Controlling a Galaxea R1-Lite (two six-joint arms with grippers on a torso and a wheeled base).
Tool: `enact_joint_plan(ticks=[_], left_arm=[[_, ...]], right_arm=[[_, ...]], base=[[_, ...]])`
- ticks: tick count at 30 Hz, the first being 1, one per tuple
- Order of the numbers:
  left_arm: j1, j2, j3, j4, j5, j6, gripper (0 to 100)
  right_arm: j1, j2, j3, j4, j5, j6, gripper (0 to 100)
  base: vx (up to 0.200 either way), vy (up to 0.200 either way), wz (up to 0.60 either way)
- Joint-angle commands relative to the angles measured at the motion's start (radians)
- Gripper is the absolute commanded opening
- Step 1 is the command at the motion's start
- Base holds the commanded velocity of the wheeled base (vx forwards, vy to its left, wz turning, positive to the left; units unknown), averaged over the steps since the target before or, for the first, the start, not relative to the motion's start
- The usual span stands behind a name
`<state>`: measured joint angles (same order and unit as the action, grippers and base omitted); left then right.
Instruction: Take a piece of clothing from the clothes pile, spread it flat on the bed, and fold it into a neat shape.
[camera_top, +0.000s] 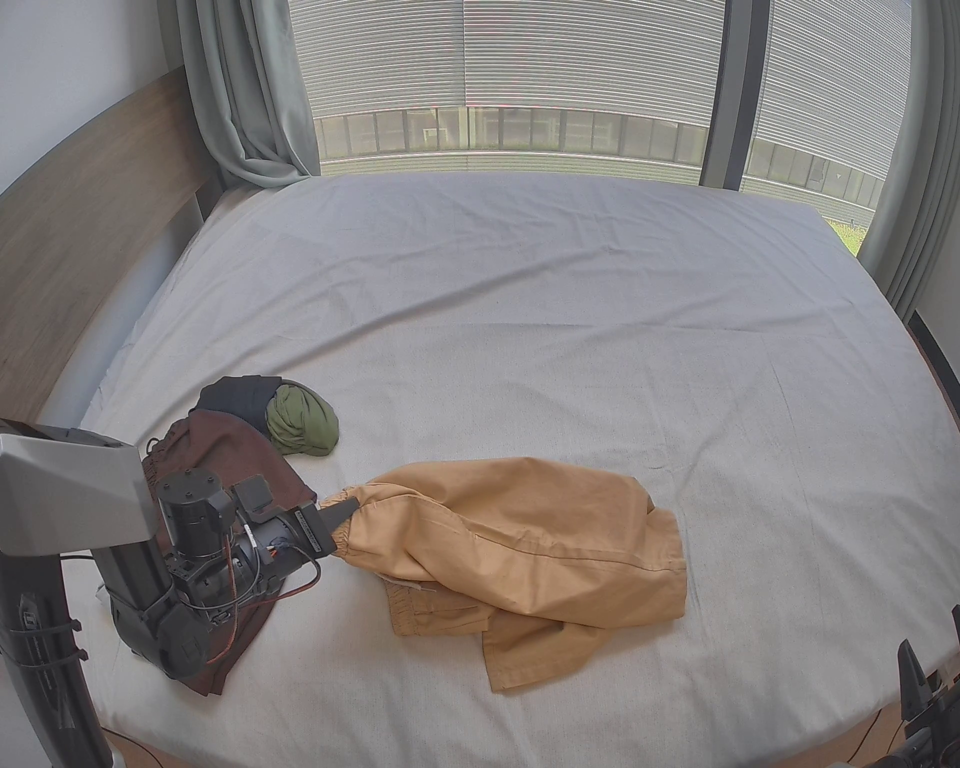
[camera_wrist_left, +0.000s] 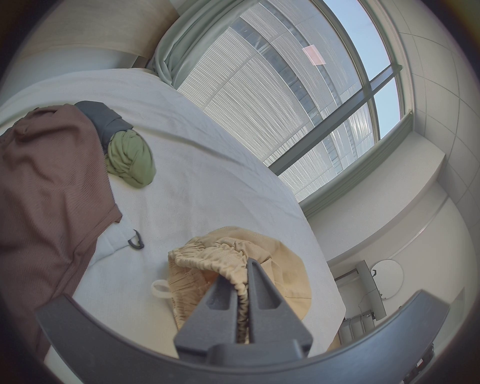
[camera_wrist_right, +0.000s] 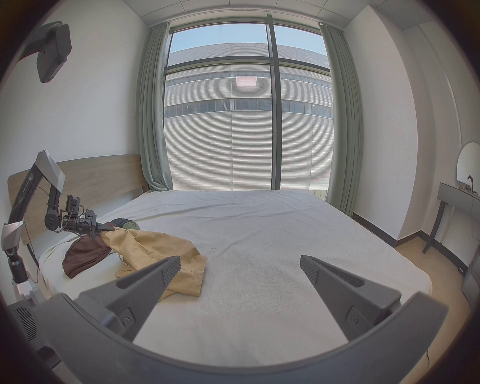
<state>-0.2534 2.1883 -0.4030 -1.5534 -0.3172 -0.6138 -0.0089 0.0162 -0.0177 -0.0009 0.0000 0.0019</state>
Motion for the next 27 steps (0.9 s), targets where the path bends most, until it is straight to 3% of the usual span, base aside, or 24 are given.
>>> enact_joint_plan(ticks=[1,14,17,20,25,27], left_arm=[[0.006,0.002,0.004,-0.002,0.0,0.016,0],[0.011,0.002,0.003,-0.004,0.001,0.031,0],[0.014,-0.01,0.003,-0.004,0.001,0.031,0],[0.013,-0.021,0.0,-0.002,0.0,0.031,0],[0.014,-0.024,-0.013,-0.004,0.0,0.031,0],[0.014,-0.027,-0.014,-0.004,0.0,0.031,0]], right_arm=[[0.0,-0.016,0.016,-0.001,0.0,0.0,100],[-0.003,-0.016,0.008,-0.014,-0.009,0.023,100],[-0.022,0.022,-0.176,-0.07,-0.018,0.055,100],[-0.026,0.169,-0.381,-0.074,0.048,0.053,100],[0.006,0.406,-0.496,-0.07,0.198,0.118,100],[0.007,0.504,-0.532,-0.079,0.219,0.147,100]], base=[[0.0,0.0,0.0],[0.0,0.0,0.0],[0.0,0.0,0.0],[0.0,0.0,0.0],[0.0,0.0,0.0],[0.0,0.0,0.0]])
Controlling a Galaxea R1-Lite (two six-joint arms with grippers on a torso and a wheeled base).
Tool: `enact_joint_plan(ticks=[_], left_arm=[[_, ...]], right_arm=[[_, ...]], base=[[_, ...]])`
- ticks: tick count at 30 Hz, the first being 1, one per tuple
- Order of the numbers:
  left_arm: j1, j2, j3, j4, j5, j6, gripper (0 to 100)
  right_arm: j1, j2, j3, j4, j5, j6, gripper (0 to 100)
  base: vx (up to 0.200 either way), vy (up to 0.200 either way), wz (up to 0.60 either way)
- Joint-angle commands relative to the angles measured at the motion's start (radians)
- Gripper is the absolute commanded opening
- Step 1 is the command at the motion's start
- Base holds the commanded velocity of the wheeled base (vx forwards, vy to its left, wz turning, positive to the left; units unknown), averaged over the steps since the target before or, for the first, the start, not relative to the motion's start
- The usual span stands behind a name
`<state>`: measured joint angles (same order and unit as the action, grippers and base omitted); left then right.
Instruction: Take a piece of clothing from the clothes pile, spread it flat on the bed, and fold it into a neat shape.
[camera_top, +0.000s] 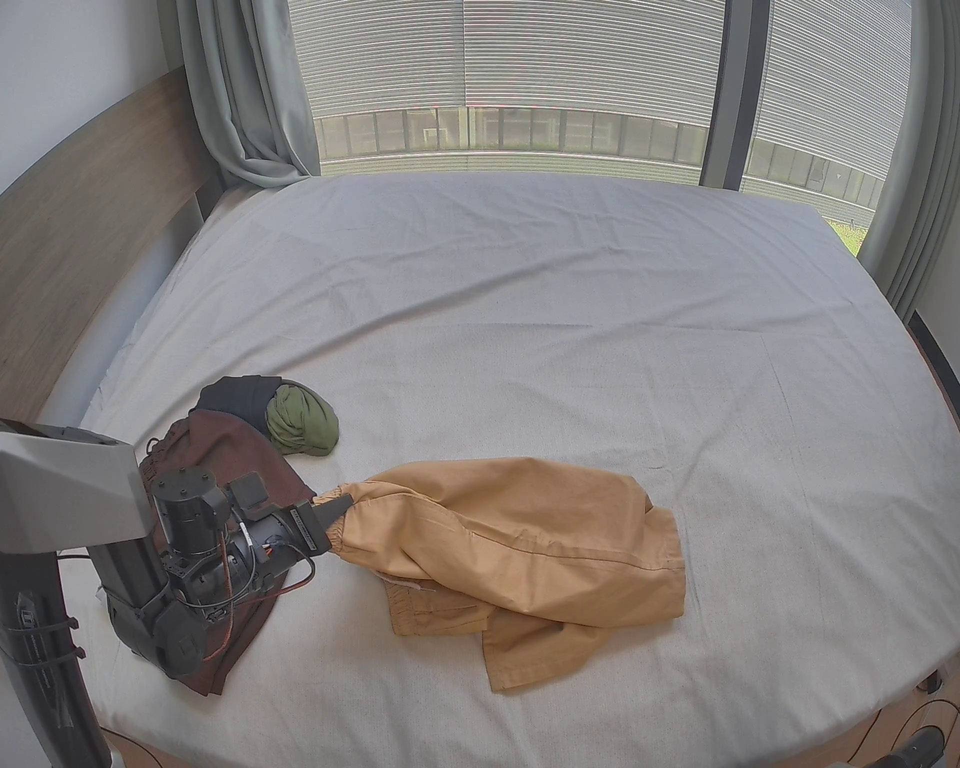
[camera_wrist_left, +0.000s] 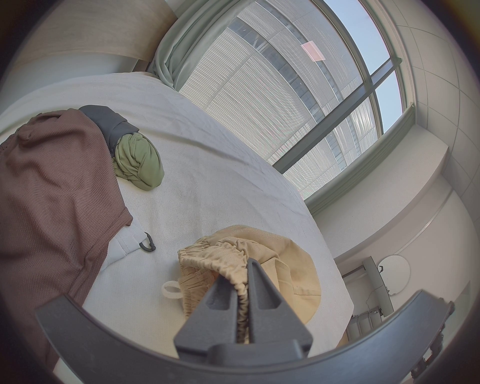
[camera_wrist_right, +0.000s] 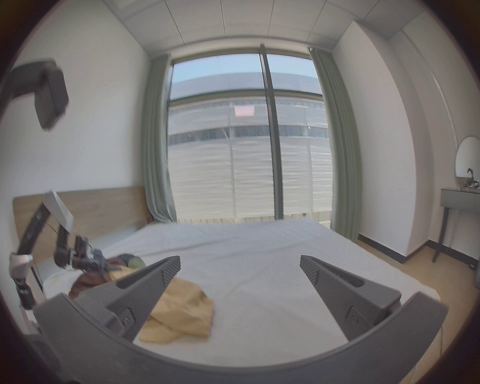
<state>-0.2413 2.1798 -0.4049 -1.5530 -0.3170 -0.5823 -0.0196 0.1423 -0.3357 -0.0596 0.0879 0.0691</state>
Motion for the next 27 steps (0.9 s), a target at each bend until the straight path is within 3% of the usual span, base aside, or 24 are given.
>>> enact_joint_plan(ticks=[1,5,11,15,19,23,27], left_arm=[[0.002,-0.018,-0.012,-0.004,-0.001,-0.001,0],[0.0,-0.02,-0.009,-0.004,-0.001,-0.001,0],[0.0,-0.026,-0.014,-0.004,-0.001,-0.001,0],[-0.004,-0.029,-0.009,-0.004,-0.001,-0.001,0],[-0.006,-0.032,-0.009,-0.004,-0.001,-0.001,0],[0.0,-0.046,-0.011,-0.004,-0.001,-0.001,0],[0.0,-0.044,-0.012,-0.004,-0.001,-0.001,0]], right_arm=[[0.021,0.431,-0.241,-0.022,0.144,0.093,100],[0.056,0.602,-0.344,-0.023,0.208,0.13,100],[0.133,0.746,-0.414,-0.037,0.21,0.19,100],[0.155,0.862,-0.414,-0.114,0.211,0.299,100],[0.156,0.908,-0.404,-0.154,0.214,0.308,100],[0.155,1.039,-0.332,-0.295,0.214,0.31,100],[0.156,1.08,-0.324,-0.309,0.214,0.311,100]], base=[[0.0,0.0,0.0],[0.0,0.0,0.0],[0.0,0.0,0.0],[0.0,0.0,0.0],[0.0,0.0,0.0],[0.0,0.0,0.0],[0.0,0.0,0.0]])
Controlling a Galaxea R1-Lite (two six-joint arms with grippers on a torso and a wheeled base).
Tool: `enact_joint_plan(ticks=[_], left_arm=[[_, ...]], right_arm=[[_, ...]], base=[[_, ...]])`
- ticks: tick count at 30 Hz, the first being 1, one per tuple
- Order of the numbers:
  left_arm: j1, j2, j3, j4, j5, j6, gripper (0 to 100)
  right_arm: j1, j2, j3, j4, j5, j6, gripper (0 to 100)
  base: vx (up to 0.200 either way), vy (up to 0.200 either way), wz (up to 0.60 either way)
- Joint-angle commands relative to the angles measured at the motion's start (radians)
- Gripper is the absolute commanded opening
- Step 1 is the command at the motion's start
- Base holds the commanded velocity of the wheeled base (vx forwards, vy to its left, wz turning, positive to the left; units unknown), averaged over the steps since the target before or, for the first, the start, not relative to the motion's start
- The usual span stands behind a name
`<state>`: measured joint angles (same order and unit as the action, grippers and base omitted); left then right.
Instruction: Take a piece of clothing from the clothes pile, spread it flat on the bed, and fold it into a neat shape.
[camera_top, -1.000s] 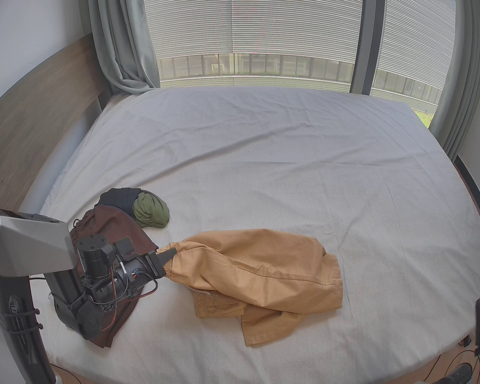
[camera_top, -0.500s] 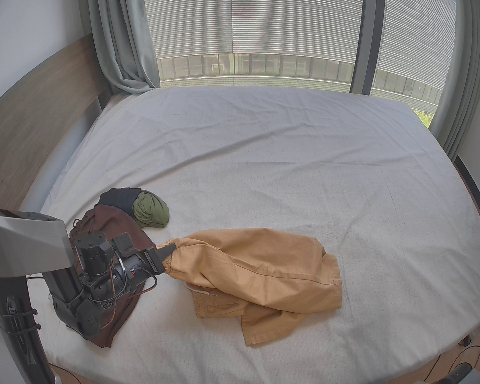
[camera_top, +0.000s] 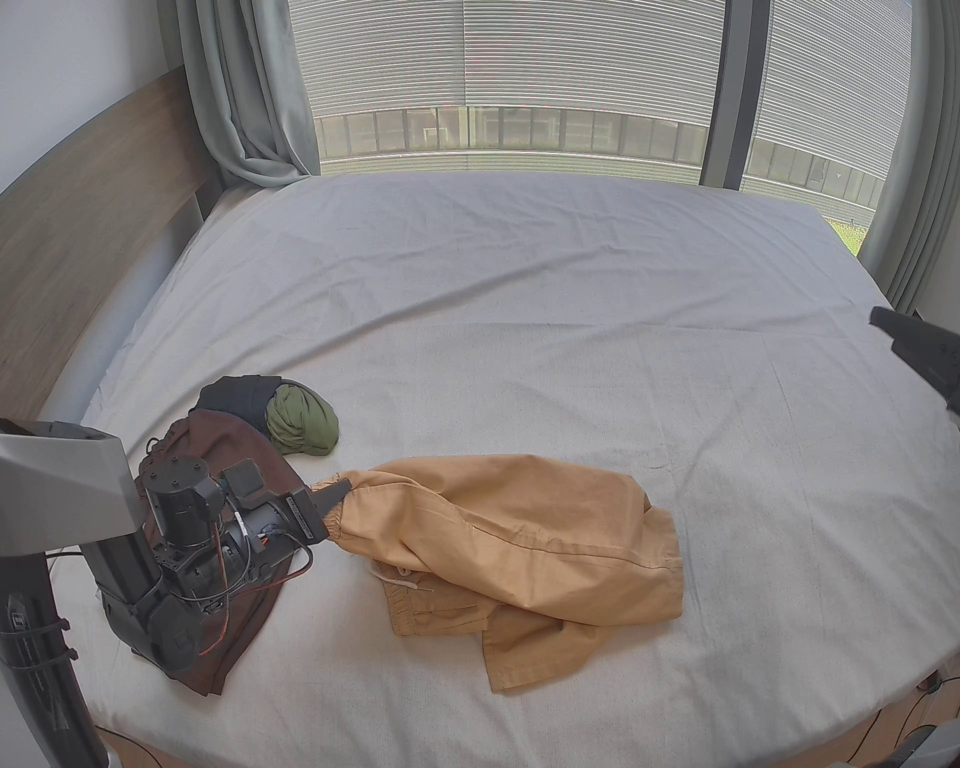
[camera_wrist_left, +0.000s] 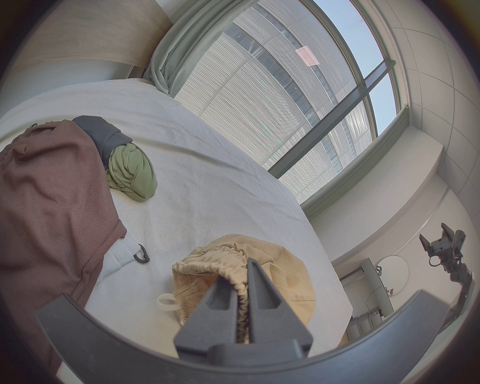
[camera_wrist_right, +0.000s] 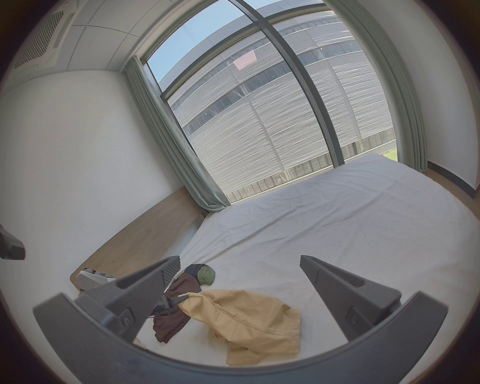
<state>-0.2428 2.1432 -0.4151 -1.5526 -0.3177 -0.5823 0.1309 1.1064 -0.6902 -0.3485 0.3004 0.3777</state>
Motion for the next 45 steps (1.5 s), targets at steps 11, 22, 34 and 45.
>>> enact_joint_plan(ticks=[11,22,34,45], left_arm=[[0.002,-0.002,-0.002,-0.004,0.0,-0.001,0],[0.003,0.003,-0.001,-0.003,0.0,-0.001,0],[0.017,0.017,0.001,-0.003,-0.001,0.002,0],[0.023,0.018,-0.002,-0.003,-0.001,0.002,0]], right_arm=[[-0.004,0.228,0.046,-0.023,0.049,0.012,100],[-0.004,0.326,0.063,-0.023,0.094,0.014,100],[-0.022,0.458,0.104,-0.064,0.184,0.015,100],[-0.039,0.576,0.132,-0.159,0.19,0.015,100]], base=[[0.0,0.0,0.0],[0.0,0.0,0.0],[0.0,0.0,0.0],[0.0,0.0,0.0]])
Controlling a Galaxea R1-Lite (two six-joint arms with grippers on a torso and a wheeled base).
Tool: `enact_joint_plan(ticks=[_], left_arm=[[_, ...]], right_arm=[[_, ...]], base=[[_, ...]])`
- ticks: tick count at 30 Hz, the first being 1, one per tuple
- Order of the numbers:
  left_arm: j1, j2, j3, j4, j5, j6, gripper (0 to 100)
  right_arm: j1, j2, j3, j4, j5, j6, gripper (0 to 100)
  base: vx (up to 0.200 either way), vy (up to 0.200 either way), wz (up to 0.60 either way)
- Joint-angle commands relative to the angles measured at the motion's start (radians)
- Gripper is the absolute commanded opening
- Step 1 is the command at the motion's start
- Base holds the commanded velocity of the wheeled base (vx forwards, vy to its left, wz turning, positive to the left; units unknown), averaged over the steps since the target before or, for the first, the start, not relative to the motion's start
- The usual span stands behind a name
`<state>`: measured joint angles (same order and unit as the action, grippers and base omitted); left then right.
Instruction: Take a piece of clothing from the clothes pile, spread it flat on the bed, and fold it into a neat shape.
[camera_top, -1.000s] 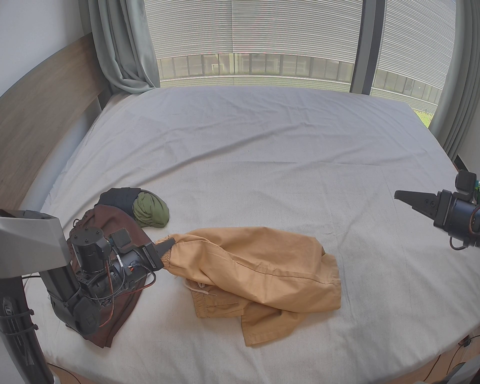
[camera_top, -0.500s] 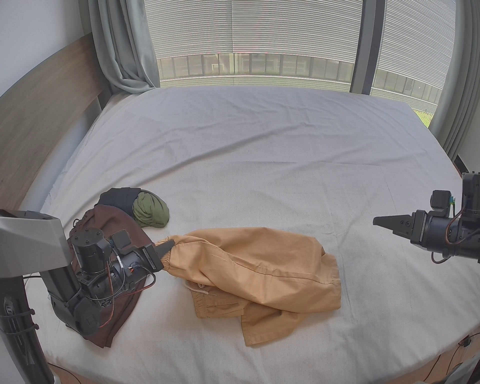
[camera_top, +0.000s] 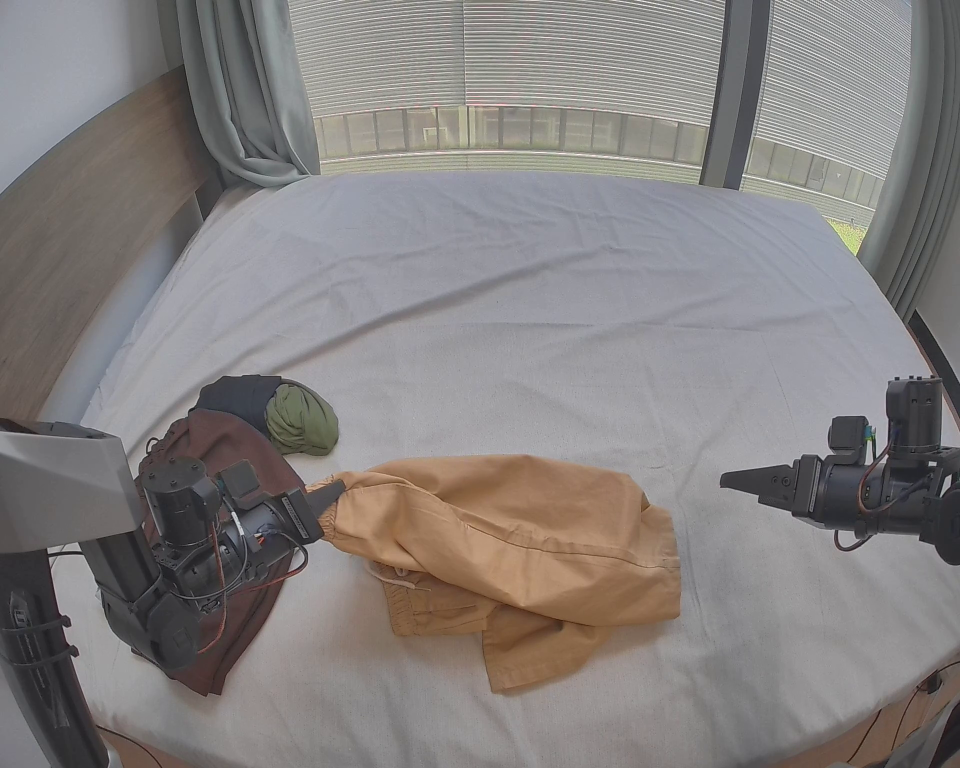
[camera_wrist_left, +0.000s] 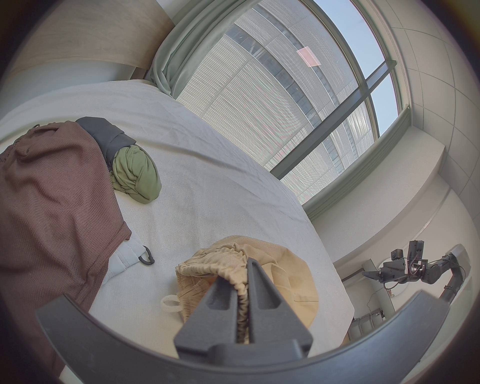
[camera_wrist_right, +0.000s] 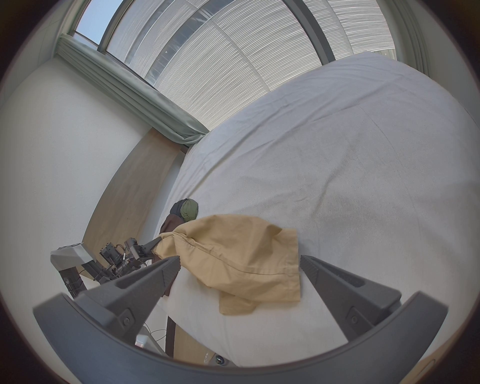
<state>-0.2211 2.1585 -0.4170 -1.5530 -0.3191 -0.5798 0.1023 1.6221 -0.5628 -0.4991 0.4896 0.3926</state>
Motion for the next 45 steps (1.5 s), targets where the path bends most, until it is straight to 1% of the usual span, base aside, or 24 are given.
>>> enact_joint_plan(ticks=[1,6,15,19,20,24,25,26,29,37,40,45], left_arm=[[0.002,0.003,0.0,-0.002,0.0,0.0,0],[0.002,0.003,0.001,-0.002,-0.001,0.0,0],[0.002,0.011,0.0,-0.002,-0.001,0.0,0],[0.002,0.011,0.0,-0.002,-0.001,0.0,0],[0.002,0.011,-0.002,-0.002,-0.001,0.0,0],[0.002,0.011,0.0,-0.002,-0.001,0.0,0],[0.002,0.012,-0.002,-0.002,-0.001,0.0,0],[0.002,0.014,-0.002,-0.002,-0.001,0.0,0],[0.003,0.017,-0.003,-0.002,-0.001,0.0,0],[0.008,0.015,-0.005,-0.002,-0.001,0.0,0],[0.008,0.014,-0.005,-0.002,-0.001,0.0,0],[0.008,0.015,-0.005,-0.002,-0.001,0.0,0]], right_arm=[[-0.015,0.078,0.004,-0.01,0.004,0.0,100],[-0.026,0.159,0.012,-0.042,0.044,0.0,100],[-0.016,0.297,0.041,-0.16,0.046,0.0,100],[-0.012,0.348,0.044,-0.188,0.046,0.002,100],[-0.012,0.383,0.047,-0.222,0.047,0.002,100],[-0.012,0.4,0.05,-0.246,0.055,0.002,100],[-0.013,0.427,0.066,-0.318,0.095,0.015,100],[-0.012,0.433,0.067,-0.335,0.099,0.028,100],[-0.009,0.463,0.073,-0.386,0.103,0.071,100],[-0.004,0.552,0.076,-0.48,0.113,0.08,100],[0.007,0.568,0.075,-0.507,0.113,0.098,100],[0.031,0.628,0.076,-0.598,0.113,0.137,100]], base=[[0.0,0.0,0.0],[0.0,0.0,0.0],[0.0,0.0,0.0],[0.0,0.0,0.0],[0.0,0.0,0.0],[0.0,0.0,0.0],[0.0,0.0,0.0],[0.0,0.0,0.0],[0.0,0.0,0.0],[0.0,0.0,0.0],[0.0,0.0,0.0],[0.0,0.0,0.0]])
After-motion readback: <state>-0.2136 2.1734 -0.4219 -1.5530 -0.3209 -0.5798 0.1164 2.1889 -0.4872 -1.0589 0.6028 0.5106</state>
